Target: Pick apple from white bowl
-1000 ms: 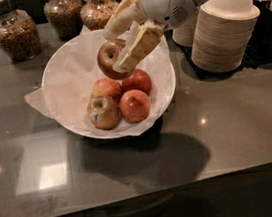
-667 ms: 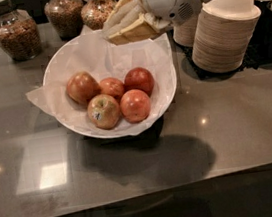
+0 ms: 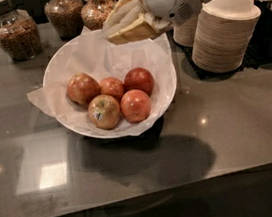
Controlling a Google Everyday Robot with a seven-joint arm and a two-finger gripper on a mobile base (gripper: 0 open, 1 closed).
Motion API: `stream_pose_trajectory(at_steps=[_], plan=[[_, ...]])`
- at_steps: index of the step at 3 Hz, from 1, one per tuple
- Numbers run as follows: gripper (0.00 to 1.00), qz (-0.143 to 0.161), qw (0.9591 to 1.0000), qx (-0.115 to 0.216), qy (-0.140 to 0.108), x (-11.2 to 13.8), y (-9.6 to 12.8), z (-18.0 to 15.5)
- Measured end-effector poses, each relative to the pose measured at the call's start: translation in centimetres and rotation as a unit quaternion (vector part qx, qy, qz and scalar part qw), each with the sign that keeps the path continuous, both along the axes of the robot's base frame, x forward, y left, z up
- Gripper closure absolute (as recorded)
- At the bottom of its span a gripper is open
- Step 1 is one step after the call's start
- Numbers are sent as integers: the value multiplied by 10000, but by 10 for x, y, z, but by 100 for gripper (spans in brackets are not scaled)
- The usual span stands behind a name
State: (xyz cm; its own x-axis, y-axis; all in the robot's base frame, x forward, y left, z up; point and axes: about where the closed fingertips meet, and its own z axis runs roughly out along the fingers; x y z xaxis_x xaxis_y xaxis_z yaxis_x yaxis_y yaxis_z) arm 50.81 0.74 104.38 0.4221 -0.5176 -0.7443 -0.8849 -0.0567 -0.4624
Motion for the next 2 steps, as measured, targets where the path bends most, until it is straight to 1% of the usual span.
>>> stream_pose_trajectory(at_steps=[2], plan=[[35, -22, 10000, 21, 3, 1, 0, -1]])
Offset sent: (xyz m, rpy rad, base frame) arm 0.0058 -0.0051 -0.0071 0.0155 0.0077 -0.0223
